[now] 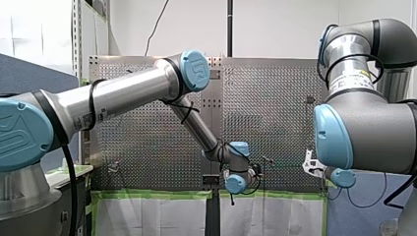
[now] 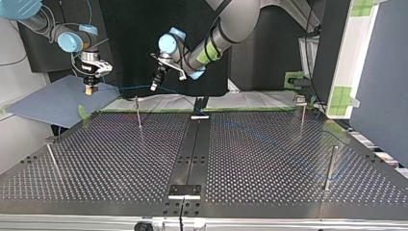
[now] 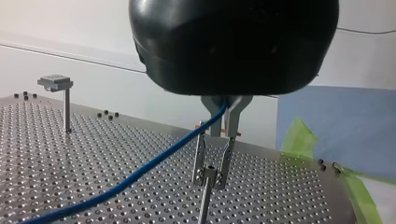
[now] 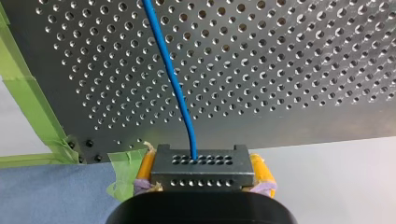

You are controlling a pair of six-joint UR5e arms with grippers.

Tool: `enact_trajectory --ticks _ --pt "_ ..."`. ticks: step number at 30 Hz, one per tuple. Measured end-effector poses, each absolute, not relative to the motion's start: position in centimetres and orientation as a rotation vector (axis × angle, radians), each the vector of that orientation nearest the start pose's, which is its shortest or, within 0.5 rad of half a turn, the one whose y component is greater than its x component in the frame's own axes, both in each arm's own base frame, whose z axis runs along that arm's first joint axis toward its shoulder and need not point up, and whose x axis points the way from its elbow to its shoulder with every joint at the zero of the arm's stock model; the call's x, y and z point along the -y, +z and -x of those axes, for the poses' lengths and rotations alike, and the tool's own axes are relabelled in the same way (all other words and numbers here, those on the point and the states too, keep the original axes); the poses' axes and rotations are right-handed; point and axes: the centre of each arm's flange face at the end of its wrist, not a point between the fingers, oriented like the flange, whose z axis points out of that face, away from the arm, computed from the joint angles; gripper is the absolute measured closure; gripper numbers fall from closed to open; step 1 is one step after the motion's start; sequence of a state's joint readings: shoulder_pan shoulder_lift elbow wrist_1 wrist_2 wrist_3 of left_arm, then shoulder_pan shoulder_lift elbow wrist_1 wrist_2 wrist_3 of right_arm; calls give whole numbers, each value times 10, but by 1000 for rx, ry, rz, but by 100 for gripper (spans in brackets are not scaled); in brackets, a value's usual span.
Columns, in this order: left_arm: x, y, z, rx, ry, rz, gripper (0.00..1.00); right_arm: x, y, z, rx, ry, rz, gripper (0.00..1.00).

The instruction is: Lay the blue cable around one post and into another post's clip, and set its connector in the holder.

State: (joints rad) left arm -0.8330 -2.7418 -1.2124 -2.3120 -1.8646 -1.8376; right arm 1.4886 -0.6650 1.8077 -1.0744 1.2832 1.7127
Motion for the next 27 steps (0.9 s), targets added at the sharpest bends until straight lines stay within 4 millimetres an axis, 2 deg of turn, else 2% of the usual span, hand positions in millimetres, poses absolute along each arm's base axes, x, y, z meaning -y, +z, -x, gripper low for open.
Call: enact_trajectory --ticks 14,27 --pt "638 -51 -438 -1561 -660 -198 100 597 -38 -117 1268 1452 -1359 100" --pt "630 -59 -447 -1576 -649 -182 100 597 -37 -115 1272 1455 -1354 100"
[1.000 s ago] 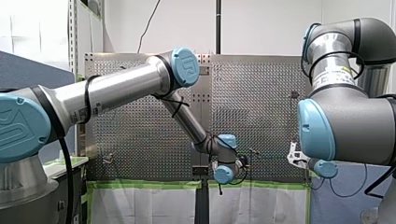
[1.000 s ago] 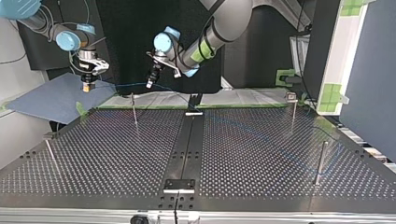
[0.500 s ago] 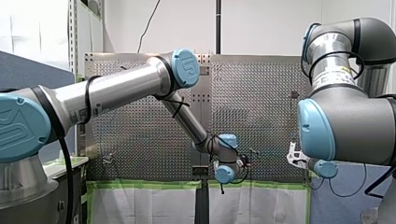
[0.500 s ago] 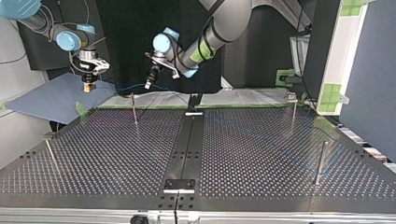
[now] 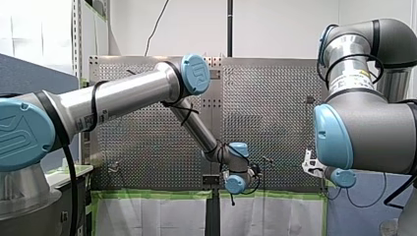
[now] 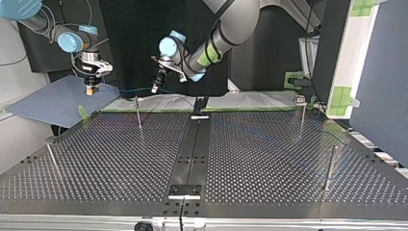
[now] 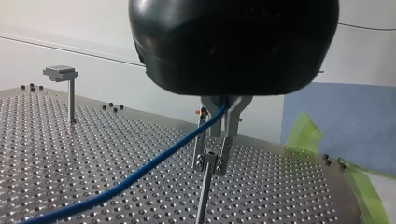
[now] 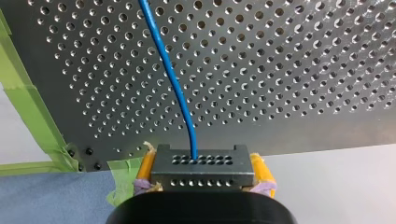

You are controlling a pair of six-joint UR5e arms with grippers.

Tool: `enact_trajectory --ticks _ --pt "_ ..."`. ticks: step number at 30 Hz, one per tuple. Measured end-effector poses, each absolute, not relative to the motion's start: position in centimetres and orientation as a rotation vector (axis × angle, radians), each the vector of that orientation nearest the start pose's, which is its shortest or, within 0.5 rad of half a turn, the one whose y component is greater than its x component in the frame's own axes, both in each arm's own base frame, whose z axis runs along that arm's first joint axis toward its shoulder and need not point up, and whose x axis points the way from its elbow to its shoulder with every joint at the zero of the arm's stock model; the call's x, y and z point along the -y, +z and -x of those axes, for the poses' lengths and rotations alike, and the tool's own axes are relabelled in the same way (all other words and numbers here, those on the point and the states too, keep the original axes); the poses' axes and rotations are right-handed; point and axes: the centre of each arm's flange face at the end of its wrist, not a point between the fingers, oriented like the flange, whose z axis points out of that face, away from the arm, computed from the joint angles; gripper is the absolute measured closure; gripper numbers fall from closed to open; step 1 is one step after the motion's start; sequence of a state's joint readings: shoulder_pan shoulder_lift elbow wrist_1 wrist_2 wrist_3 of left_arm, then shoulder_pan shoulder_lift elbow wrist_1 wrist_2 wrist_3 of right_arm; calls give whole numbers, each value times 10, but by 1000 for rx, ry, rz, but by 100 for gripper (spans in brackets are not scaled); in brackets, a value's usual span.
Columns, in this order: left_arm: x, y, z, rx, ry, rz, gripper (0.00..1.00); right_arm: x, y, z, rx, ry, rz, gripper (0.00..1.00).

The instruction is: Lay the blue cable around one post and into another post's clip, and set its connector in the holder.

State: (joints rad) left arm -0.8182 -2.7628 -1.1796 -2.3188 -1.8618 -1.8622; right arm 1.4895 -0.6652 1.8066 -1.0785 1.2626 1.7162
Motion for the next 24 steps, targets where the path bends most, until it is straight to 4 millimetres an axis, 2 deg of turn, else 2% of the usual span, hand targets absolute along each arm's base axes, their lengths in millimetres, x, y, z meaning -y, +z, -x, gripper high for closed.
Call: enact_trajectory --ticks 18,24 --pt "630 -56 -457 -1569 -669 -166 100 596 -37 -121 1260 1463 -1369 100" --pt "632 -71 -458 -1596 -654 -180 100 596 -37 -123 1259 1463 -1373 100"
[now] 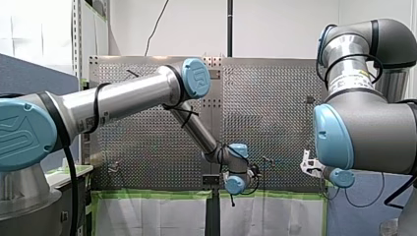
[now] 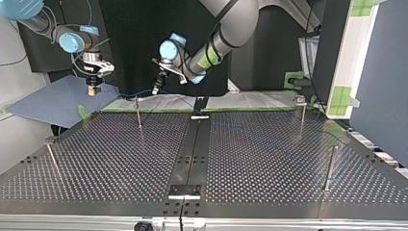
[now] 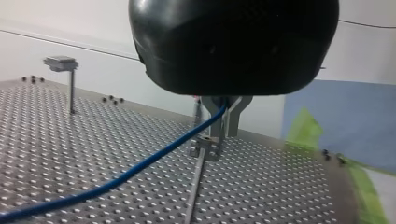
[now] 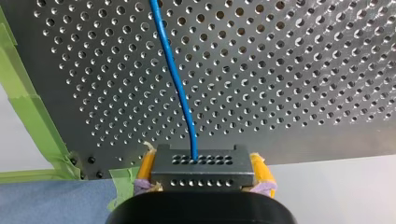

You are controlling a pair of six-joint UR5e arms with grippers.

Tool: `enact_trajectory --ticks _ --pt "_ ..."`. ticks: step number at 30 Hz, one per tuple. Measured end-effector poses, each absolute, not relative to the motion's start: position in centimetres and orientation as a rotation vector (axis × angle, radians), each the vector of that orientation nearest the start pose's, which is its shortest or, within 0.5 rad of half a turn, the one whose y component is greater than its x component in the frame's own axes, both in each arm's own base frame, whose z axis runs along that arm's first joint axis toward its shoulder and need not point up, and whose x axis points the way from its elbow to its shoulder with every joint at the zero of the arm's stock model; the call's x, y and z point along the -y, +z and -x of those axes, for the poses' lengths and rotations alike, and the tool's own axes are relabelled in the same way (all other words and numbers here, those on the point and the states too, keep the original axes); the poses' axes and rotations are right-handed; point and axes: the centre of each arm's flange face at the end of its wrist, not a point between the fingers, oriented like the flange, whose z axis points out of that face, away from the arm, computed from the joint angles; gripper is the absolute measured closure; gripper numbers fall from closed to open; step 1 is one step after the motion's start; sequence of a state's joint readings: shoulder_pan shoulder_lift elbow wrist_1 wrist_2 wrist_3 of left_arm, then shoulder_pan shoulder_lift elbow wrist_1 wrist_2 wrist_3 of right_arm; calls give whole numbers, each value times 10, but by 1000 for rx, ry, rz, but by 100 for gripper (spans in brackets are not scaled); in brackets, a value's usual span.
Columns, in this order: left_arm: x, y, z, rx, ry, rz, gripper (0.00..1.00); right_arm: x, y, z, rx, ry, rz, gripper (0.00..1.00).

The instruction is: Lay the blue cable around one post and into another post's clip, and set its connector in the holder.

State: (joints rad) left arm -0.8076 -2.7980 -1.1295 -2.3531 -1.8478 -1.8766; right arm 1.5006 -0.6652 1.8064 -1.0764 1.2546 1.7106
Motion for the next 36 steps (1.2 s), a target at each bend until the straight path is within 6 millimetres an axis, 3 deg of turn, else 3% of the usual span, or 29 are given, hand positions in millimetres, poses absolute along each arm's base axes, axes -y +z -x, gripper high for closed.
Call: enact_trajectory --ticks 13,25,36 --pt "631 -77 -467 -1615 -657 -170 100 596 -37 -124 1259 1465 -1375 100" --pt "617 -73 -492 -1611 -643 -151 100 597 -37 -116 1273 1462 -1355 100" --pt "622 -71 -491 -1603 -665 -176 100 597 -37 -120 1254 1464 -1367 100"
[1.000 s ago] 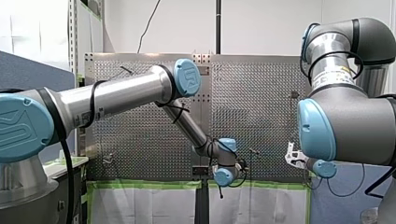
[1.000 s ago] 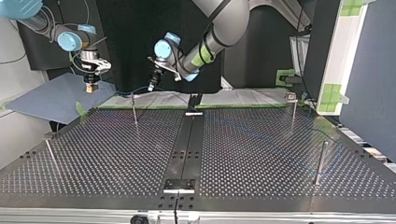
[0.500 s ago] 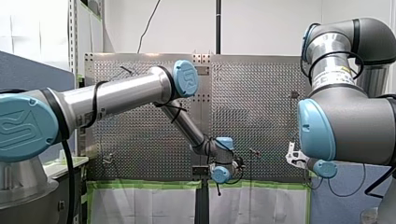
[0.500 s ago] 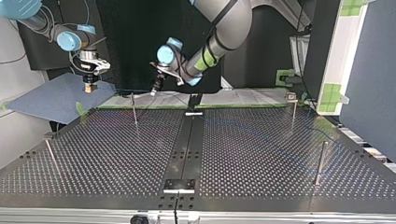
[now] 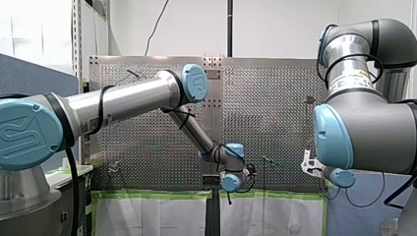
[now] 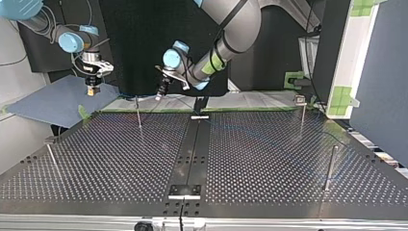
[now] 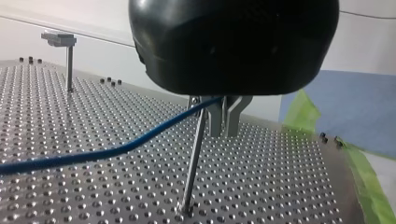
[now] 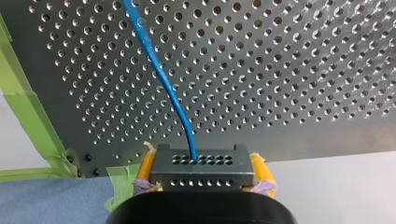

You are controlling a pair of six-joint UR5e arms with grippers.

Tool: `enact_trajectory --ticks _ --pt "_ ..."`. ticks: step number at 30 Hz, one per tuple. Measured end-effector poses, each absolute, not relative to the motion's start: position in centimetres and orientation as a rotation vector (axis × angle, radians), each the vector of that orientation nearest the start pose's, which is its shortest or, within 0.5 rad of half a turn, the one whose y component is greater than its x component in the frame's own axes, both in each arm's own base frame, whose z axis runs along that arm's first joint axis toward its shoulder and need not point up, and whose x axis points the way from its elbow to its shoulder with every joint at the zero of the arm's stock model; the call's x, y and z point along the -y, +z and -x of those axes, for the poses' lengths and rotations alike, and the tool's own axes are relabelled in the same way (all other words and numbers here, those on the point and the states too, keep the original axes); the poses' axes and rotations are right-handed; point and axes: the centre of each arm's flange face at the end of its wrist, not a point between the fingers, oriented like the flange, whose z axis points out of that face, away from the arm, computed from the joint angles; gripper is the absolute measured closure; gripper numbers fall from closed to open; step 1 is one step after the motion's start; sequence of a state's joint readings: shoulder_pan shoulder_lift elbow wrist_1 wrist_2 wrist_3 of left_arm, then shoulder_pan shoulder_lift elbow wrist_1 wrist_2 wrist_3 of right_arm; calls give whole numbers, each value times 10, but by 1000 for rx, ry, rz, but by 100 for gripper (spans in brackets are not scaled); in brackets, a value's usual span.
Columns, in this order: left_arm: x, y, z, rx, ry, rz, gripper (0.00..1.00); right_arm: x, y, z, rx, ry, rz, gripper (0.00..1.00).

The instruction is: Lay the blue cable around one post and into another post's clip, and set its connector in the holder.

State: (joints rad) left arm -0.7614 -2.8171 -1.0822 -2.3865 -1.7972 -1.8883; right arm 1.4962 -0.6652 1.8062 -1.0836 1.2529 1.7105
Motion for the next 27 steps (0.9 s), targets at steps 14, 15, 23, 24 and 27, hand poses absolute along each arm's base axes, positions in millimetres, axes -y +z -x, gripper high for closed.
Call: enact_trajectory --ticks 14,15,23,24,27 --pt "633 -65 -487 -1591 -686 -189 100 599 -35 -126 1234 1475 -1376 100" --pt "632 -65 -488 -1590 -685 -187 100 599 -35 -126 1234 1475 -1376 100" --pt "630 -61 -497 -1585 -679 -177 100 601 -34 -125 1232 1478 -1370 100" --pt "630 -61 -498 -1584 -679 -176 100 601 -34 -125 1233 1478 -1370 100" --pt "629 -59 -500 -1583 -679 -174 100 603 -33 -125 1235 1477 -1368 100"
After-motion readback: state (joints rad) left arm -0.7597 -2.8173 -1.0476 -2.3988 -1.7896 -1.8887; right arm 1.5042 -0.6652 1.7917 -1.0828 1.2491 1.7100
